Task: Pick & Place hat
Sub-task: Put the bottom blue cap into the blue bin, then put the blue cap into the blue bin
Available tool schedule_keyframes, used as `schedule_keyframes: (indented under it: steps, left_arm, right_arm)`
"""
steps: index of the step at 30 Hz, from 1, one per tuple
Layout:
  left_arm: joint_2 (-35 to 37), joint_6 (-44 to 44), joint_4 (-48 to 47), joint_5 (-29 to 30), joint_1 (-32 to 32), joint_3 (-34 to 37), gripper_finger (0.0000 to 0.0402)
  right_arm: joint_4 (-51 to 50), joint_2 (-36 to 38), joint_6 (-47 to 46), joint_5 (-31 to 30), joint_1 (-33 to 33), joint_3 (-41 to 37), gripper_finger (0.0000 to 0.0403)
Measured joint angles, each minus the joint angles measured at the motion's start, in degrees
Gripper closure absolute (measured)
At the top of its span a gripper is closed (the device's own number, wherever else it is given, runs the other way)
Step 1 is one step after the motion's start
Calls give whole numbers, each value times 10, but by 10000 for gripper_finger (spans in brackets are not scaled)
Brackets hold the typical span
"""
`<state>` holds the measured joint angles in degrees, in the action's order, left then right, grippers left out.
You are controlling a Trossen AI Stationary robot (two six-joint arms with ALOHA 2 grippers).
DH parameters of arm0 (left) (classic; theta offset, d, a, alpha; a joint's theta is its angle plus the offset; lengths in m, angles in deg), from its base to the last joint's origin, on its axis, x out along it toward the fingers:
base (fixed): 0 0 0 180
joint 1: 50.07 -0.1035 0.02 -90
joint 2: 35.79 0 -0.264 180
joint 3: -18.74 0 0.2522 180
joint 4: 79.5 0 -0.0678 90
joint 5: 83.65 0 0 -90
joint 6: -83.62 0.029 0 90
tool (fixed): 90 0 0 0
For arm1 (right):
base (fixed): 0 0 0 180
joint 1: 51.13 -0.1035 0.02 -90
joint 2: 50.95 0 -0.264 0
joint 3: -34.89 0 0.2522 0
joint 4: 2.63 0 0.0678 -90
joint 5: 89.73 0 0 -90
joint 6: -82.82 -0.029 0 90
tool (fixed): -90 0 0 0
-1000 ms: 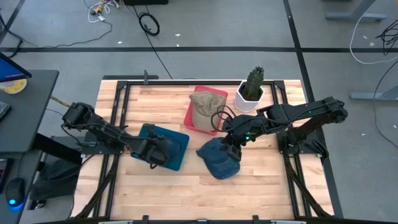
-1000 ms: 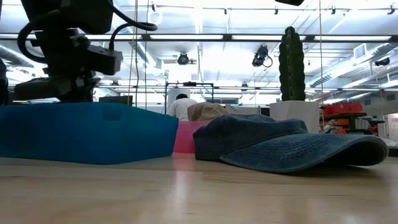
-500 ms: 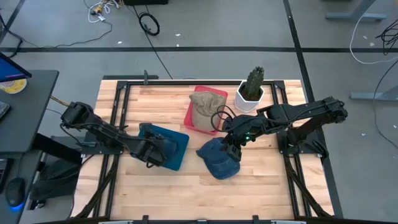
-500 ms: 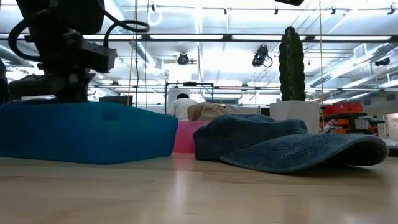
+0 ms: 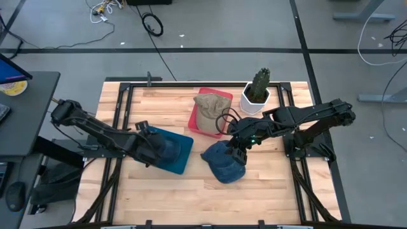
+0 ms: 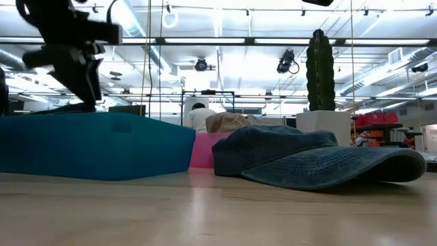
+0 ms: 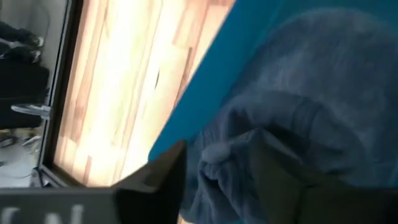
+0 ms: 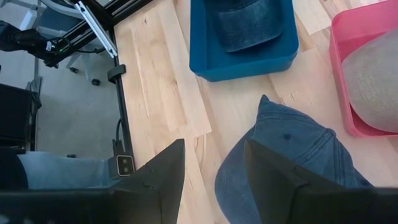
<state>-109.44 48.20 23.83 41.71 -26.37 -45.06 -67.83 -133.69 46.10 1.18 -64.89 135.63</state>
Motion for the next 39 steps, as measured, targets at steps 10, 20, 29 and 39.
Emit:
schedule_keyframes:
  steps: [10,20,29,39]
  left_arm:
    - [105,0,-23,4,0,-20,123]
    - [142,85,94,60,-1,-116,132]
    - [142,242,301,94,-8,-154,133]
    - [142,321,440,94,-8,-154,133]
  right_arm:
    - [-8,0,-15,-9,0,0,237]
    - [-98,-2,-175,-101,0,0,205]
    - [-97,-63,-245,-127,0,0,103]
    - [-126,-152,-271,-129,10,0,53]
